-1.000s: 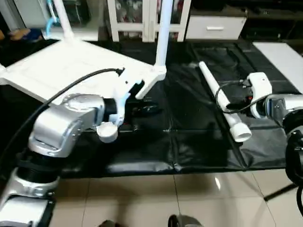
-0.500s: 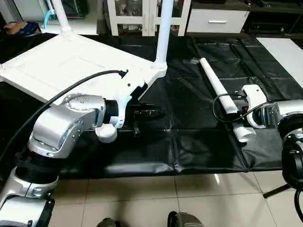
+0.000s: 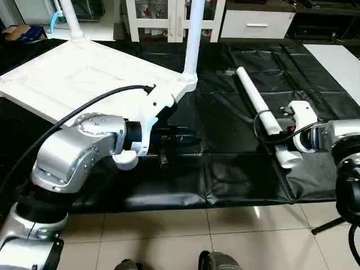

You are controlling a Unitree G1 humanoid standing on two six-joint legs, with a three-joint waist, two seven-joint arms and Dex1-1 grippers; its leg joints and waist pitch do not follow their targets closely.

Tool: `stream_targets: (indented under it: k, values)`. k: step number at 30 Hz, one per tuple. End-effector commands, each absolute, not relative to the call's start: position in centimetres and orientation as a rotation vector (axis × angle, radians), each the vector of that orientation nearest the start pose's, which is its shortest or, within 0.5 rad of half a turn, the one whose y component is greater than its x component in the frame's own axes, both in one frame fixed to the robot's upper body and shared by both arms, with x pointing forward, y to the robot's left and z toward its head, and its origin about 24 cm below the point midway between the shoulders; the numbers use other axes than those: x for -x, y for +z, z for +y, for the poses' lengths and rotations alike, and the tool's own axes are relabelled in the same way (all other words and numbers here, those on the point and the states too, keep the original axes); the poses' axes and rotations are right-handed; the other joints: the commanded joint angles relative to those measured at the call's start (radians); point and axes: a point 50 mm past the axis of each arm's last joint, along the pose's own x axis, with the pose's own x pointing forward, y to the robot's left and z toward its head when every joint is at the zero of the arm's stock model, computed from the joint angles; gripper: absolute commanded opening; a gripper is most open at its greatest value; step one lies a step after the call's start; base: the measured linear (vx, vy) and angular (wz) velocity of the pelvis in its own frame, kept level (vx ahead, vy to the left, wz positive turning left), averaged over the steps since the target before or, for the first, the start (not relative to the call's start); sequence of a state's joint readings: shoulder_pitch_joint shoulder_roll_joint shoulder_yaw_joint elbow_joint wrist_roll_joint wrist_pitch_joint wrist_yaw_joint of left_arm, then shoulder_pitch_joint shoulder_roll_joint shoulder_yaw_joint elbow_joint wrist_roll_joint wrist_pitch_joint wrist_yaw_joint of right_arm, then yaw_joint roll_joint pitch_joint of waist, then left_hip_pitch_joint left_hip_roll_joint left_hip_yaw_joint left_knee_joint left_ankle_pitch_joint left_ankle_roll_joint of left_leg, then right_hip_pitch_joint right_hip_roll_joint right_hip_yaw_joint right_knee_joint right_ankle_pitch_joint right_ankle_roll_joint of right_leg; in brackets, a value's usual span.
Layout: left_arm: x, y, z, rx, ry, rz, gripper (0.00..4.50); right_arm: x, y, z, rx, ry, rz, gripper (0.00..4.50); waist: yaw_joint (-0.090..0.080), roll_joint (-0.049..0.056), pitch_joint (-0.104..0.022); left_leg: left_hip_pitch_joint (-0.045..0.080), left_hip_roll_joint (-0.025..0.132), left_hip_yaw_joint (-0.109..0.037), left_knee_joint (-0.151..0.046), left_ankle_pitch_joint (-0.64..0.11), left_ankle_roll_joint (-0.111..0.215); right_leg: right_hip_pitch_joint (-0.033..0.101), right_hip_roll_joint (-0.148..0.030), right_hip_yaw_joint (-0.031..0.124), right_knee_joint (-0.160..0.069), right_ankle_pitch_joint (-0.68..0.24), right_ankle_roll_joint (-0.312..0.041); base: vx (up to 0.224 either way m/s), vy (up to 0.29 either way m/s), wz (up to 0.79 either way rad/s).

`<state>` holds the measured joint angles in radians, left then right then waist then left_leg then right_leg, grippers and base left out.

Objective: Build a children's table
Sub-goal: Pick table leg

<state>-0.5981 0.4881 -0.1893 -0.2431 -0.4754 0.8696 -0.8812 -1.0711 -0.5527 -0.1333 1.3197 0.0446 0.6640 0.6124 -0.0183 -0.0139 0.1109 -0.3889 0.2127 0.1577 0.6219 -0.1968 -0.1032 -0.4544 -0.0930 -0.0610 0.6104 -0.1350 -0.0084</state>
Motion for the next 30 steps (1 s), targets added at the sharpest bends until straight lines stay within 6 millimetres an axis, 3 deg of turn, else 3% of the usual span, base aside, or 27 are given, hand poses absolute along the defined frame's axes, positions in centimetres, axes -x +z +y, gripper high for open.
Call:
stream_targets:
  k: [1,2,3,5,6,7,8,9,10,11,12,13,15,17,18,19,21,23,27,29,30]
  values:
    - [-28.2,17.5,10.4,-0.148,-1.233,0.197,0.88,-36.4,10.3,-27.7,-0.235,0.192,0.756,1.88,0.005,-0.004,-0.091,0.003,-0.002,0.026,-0.064,-0.119,0.073,0.083,-0.017,0.023,-0.048,-0.162,-0.322,0.0,0.0,0.0]
    - [-28.4,17.6,10.3,-0.127,-1.202,0.168,0.88,-36.5,10.6,-27.5,-0.28,0.224,0.722,1.88,0.009,0.0,-0.101,0.005,-0.002,0.025,-0.061,-0.109,0.08,0.088,-0.019,0.022,-0.042,-0.145,-0.33,0.0,0.0,0.0]
    - [-28.4,17.6,10.3,-0.127,-1.202,0.168,0.88,-36.5,10.6,-27.5,-0.28,0.224,0.722,1.88,0.01,-0.004,-0.099,0.004,-0.001,0.028,-0.06,-0.112,0.089,0.086,-0.018,0.023,-0.046,-0.142,-0.332,0.0,0.0,0.0]
    - [-29.7,18.1,10.0,-0.015,-1.067,0.101,0.88,-36.7,11.1,-27.0,-0.33,0.323,0.595,1.88,0.018,0.003,-0.114,0.006,0.0,0.027,-0.054,-0.103,0.095,0.093,-0.02,0.022,-0.041,-0.127,-0.338,0.0,0.0,0.0]
    - [-30.3,18.3,9.9,0.051,-1.005,0.088,1.06,-36.7,11.4,-26.6,-0.316,0.374,0.508,1.88,0.024,-0.005,-0.112,0.004,0.0,0.03,-0.052,-0.09,0.11,0.096,-0.02,0.026,-0.046,-0.095,-0.327,0.0,0.0,0.0]
    - [-30.5,18.4,9.8,0.085,-0.978,0.085,1.06,-36.6,11.6,-26.4,-0.302,0.4,0.459,1.88,0.028,-0.003,-0.117,0.003,-0.001,0.028,-0.052,-0.079,0.112,0.099,-0.019,0.025,-0.04,-0.087,-0.327,0.0,0.0,0.0]
    - [-30.8,18.5,9.7,0.136,-0.95,0.072,1.16,-36.3,12.3,-25.7,-0.292,0.457,0.335,1.88,0.034,-0.006,-0.121,0.009,-0.001,0.031,-0.05,-0.076,0.121,0.093,-0.02,0.025,-0.041,-0.093,-0.321,0.0,0.0,0.0]
    - [-30.8,18.6,9.6,0.146,-0.95,0.068,1.23,-36.1,12.5,-25.5,-0.3,0.469,0.305,1.88,0.039,-0.014,-0.12,0.008,-0.003,0.033,-0.053,-0.084,0.126,0.096,-0.021,0.025,-0.047,-0.12,-0.298,0.0,0.0,0.0]
    - [-30.8,18.8,9.4,0.18,-0.95,0.056,1.23,-35.4,13.1,-24.9,-0.323,0.505,0.21,1.88,0.039,-0.03,-0.114,0.005,-0.006,0.038,-0.054,-0.089,0.13,0.096,-0.016,0.029,-0.055,-0.136,-0.273,0.0,0.0,0.0]
    - [-30.7,19.3,8.9,0.219,-0.961,0.025,1.36,-34.0,14.5,-23.9,-0.372,0.551,0.063,1.87,0.044,-0.025,-0.122,0.008,0.001,0.034,-0.055,-0.077,0.127,0.095,-0.021,0.025,-0.045,-0.163,-0.268,0.0,0.0,0.0]
    - [-30.7,19.4,8.7,0.234,-0.967,0.015,1.57,-33.3,15.1,-23.4,-0.39,0.569,0.002,1.87,0.051,-0.023,-0.122,0.016,0.002,0.037,-0.055,-0.072,0.124,0.088,-0.019,0.028,-0.049,-0.176,-0.244,0.0,0.0,0.0]
    - [-30.7,19.6,8.6,0.249,-0.971,0.007,1.57,-32.4,15.7,-23.0,-0.409,0.588,-0.054,1.87,0.054,-0.022,-0.117,0.014,0.002,0.036,-0.059,-0.067,0.124,0.087,-0.017,0.031,-0.053,-0.177,-0.23,0.0,0.0,0.0]
    - [-30.9,19.9,8.3,0.291,-0.963,-0.009,1.69,-30.3,16.7,-21.5,-0.463,0.654,-0.16,1.87,0.058,-0.019,-0.117,0.016,0.004,0.034,-0.063,-0.075,0.117,0.081,-0.013,0.026,-0.054,-0.211,-0.211,0.0,0.0,0.0]
    - [-31.0,20.1,8.2,0.31,-0.957,-0.015,1.92,-29.3,16.8,-20.3,-0.472,0.723,-0.174,1.87,0.061,-0.015,-0.116,0.021,0.004,0.037,-0.063,-0.099,0.104,0.074,-0.012,0.026,-0.062,-0.249,-0.198,0.0,0.0,0.0]
    - [-31.2,20.3,8.1,0.334,-0.942,-0.018,2.02,-28.4,16.7,-19.2,-0.485,0.805,-0.171,1.86,0.057,-0.011,-0.112,0.018,0.002,0.035,-0.068,-0.146,0.074,0.074,-0.01,0.022,-0.072,-0.319,-0.171,0.0,0.0,0.0]
    - [-31.4,20.5,8.1,0.362,-0.928,-0.015,2.07,-27.6,16.6,-18.2,-0.496,0.885,-0.16,1.86,0.058,-0.008,-0.113,0.021,0.002,0.033,-0.068,-0.16,0.066,0.072,-0.01,0.021,-0.073,-0.331,-0.163,0.0,0.0,0.0]
    - [-31.7,21.0,7.8,0.395,-0.936,-0.011,2.24,-26.2,16.2,-16.6,-0.544,1.055,-0.108,1.86,0.057,-0.014,-0.112,0.021,-0.001,0.03,-0.072,-0.222,0.05,0.073,-0.01,0.015,-0.089,-0.41,-0.122,0.0,0.0,0.0]
    - [-31.7,22.1,7.3,0.451,-0.995,-0.026,2.45,-25.1,15.5,-16.0,-0.569,1.18,-0.022,1.86,0.057,-0.023,-0.112,0.018,-0.005,0.027,-0.071,-0.236,0.042,0.073,-0.012,0.012,-0.095,-0.466,-0.093,0.0,0.0,0.0]
    - [-31.2,23.8,7.0,0.544,-1.098,-0.056,2.68,-24.5,15.2,-16.3,-0.629,1.228,0.046,1.86,0.056,-0.034,-0.109,0.016,-0.007,0.025,-0.069,-0.231,0.035,0.069,-0.019,0.007,-0.107,-0.537,-0.059,0.0,0.0,0.0]
    - [-30.9,24.3,6.8,0.565,-1.144,-0.061,2.88,-24.4,15.3,-16.5,-0.664,1.248,0.065,1.86,0.059,-0.029,-0.109,0.016,-0.007,0.022,-0.07,-0.226,0.033,0.068,-0.02,0.003,-0.113,-0.556,-0.046,0.0,0.0,0.0]
    - [-30.8,24.5,6.8,0.571,-1.16,-0.058,2.91,-24.2,15.4,-16.7,-0.699,1.276,0.082,1.86,0.056,-0.04,-0.11,0.014,-0.006,0.021,-0.071,-0.231,0.031,0.069,-0.019,-0.002,-0.117,-0.559,-0.03,0.0,0.0,0.0]
